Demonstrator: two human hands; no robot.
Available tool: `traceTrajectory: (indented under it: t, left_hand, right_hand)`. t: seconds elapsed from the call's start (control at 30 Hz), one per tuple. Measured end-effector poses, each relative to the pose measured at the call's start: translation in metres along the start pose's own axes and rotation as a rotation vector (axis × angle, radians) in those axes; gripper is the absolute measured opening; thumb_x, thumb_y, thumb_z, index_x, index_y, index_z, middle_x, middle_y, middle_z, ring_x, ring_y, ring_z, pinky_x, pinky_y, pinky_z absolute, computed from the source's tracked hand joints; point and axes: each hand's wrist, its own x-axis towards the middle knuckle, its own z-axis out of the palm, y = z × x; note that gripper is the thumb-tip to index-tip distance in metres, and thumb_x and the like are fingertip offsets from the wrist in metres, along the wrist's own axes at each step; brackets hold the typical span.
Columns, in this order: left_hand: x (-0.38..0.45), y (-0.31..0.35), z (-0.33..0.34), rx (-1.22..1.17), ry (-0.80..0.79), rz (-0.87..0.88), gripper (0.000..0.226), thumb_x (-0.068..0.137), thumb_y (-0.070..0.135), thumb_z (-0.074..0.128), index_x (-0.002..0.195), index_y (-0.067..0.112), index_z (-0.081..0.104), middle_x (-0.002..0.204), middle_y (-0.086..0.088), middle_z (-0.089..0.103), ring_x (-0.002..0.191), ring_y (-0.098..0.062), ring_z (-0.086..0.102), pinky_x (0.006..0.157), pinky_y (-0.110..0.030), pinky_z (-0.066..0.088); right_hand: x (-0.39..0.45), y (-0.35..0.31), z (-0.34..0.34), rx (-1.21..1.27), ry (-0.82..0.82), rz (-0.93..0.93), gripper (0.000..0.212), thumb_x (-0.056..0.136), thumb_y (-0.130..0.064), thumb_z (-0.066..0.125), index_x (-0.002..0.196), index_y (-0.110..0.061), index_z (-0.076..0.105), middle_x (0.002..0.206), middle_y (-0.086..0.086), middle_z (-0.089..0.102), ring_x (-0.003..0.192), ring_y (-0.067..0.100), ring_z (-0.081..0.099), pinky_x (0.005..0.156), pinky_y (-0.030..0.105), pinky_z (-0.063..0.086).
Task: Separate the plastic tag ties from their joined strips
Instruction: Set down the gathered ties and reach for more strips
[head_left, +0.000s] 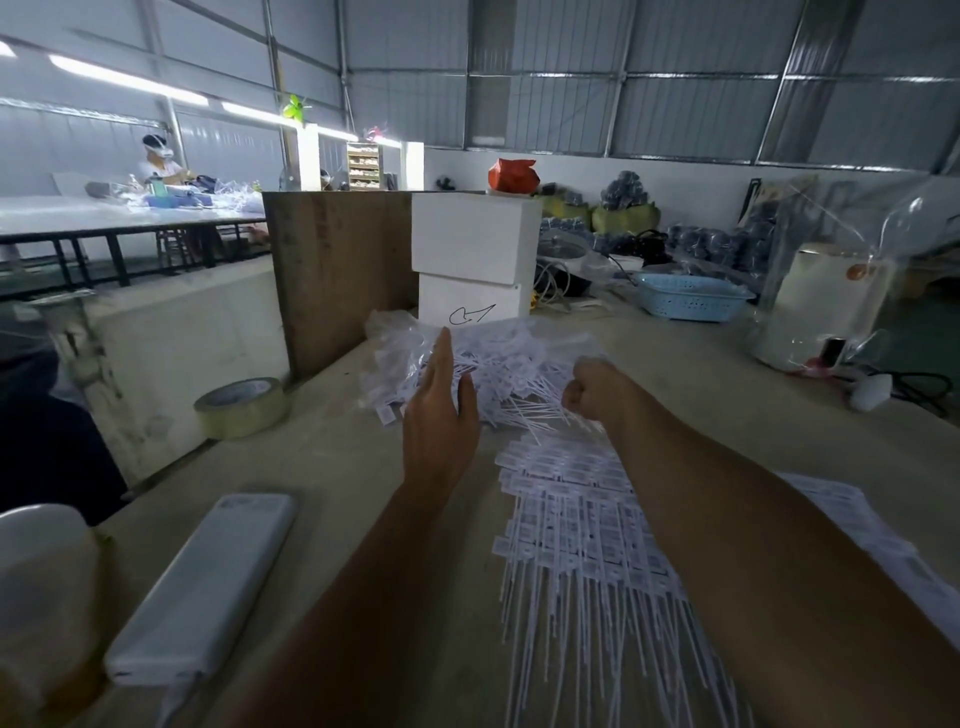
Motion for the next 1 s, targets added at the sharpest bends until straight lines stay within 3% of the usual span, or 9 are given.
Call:
traceTrajectory:
  t: [0.1, 0.2, 0.3, 0.37, 0.43, 0.53, 0.73, 0.87, 1.0]
  left_hand:
    - [-0.001, -0.002, 0.001, 0.038, 0.000, 0.013, 0.058, 0.102, 0.026, 0.047, 0.155, 0.014, 0.026, 0.152, -0.007, 0.042, 0.135, -0.023, 0.046, 0.105, -0.025, 0.030]
    - [-0.003, -0.004, 0.002, 0.026, -0.015, 0.043, 0.060, 0.102, 0.021, 0.049, 0.155, 0.015, 0.024, 0.147, -0.010, 0.049, 0.124, -0.027, 0.057, 0.098, -0.031, 0.042]
    - [-0.004, 0.003, -0.001, 0.079, 0.037, 0.070, 0.057, 0.100, 0.019, 0.050, 0.153, 0.014, 0.030, 0.093, -0.012, 0.075, 0.066, -0.018, 0.068, 0.063, -0.029, 0.056]
    - [-0.005, 0.007, -0.004, 0.159, 0.077, 0.138, 0.049, 0.098, 0.020, 0.051, 0.146, 0.011, 0.045, 0.053, -0.002, 0.057, 0.041, -0.010, 0.047, 0.045, -0.021, 0.043]
    - [-0.006, 0.010, -0.003, 0.224, 0.076, 0.251, 0.039, 0.098, 0.022, 0.049, 0.134, 0.013, 0.059, 0.049, 0.002, 0.051, 0.038, -0.012, 0.044, 0.040, -0.024, 0.043]
    - [-0.007, 0.025, 0.001, 0.133, -0.022, 0.399, 0.030, 0.095, 0.020, 0.051, 0.118, 0.017, 0.070, 0.067, 0.000, 0.067, 0.048, -0.015, 0.057, 0.047, -0.030, 0.053]
    - [-0.003, 0.060, 0.024, -0.014, -0.462, 0.360, 0.030, 0.097, 0.030, 0.053, 0.125, 0.026, 0.064, 0.117, 0.005, 0.068, 0.088, -0.012, 0.068, 0.078, -0.035, 0.058]
    - [-0.022, 0.059, 0.046, 0.162, -1.039, 0.238, 0.057, 0.097, 0.054, 0.049, 0.148, 0.029, 0.043, 0.157, 0.003, 0.035, 0.144, -0.015, 0.031, 0.115, -0.028, 0.022]
    - [-0.043, 0.054, 0.053, 0.374, -1.168, 0.249, 0.064, 0.097, 0.066, 0.024, 0.155, 0.041, 0.015, 0.165, 0.010, 0.000, 0.151, -0.012, -0.005, 0.121, -0.041, -0.006]
  right_hand:
    - [-0.001, 0.006, -0.001, -0.246, 0.009, 0.057, 0.028, 0.107, -0.009, 0.034, 0.109, 0.006, 0.058, 0.106, 0.025, 0.059, 0.094, 0.028, 0.061, 0.064, 0.021, 0.047]
    - [-0.003, 0.017, -0.004, -0.515, 0.007, -0.116, 0.033, 0.103, -0.006, 0.040, 0.131, 0.006, 0.053, 0.135, 0.025, 0.054, 0.127, 0.035, 0.052, 0.068, 0.026, 0.039]
    - [-0.019, 0.015, -0.008, -0.771, 0.030, -0.238, 0.020, 0.100, -0.007, 0.048, 0.104, 0.005, 0.063, 0.130, 0.021, 0.059, 0.126, 0.031, 0.053, 0.098, 0.028, 0.043]
    - [-0.030, 0.020, -0.013, -0.930, 0.038, -0.409, 0.027, 0.101, -0.015, 0.047, 0.116, 0.004, 0.059, 0.131, 0.022, 0.056, 0.128, 0.034, 0.048, 0.106, 0.033, 0.036]
    - [-0.057, 0.029, -0.024, -1.040, 0.050, -0.640, 0.043, 0.102, -0.023, 0.046, 0.139, -0.003, 0.046, 0.143, 0.020, 0.046, 0.134, 0.035, 0.042, 0.106, 0.041, 0.039]
    - [-0.096, 0.058, -0.048, -1.059, 0.069, -0.968, 0.046, 0.101, -0.025, 0.047, 0.146, -0.019, 0.046, 0.151, 0.008, 0.045, 0.135, 0.028, 0.045, 0.099, 0.044, 0.050]
    - [-0.116, 0.113, -0.143, -0.929, -0.028, -0.799, 0.042, 0.103, -0.037, 0.048, 0.141, -0.019, 0.054, 0.147, 0.004, 0.051, 0.135, 0.022, 0.046, 0.112, 0.029, 0.031]
    - [-0.092, 0.141, -0.208, -0.829, 0.094, -0.484, 0.057, 0.102, -0.047, 0.043, 0.152, -0.021, 0.038, 0.160, 0.000, 0.032, 0.147, 0.018, 0.028, 0.121, 0.034, 0.022]
    - [-0.092, 0.182, -0.216, -1.178, -0.059, -0.368, 0.068, 0.101, -0.056, 0.007, 0.157, -0.021, 0.026, 0.165, 0.009, 0.019, 0.152, 0.026, 0.019, 0.120, 0.043, 0.021]
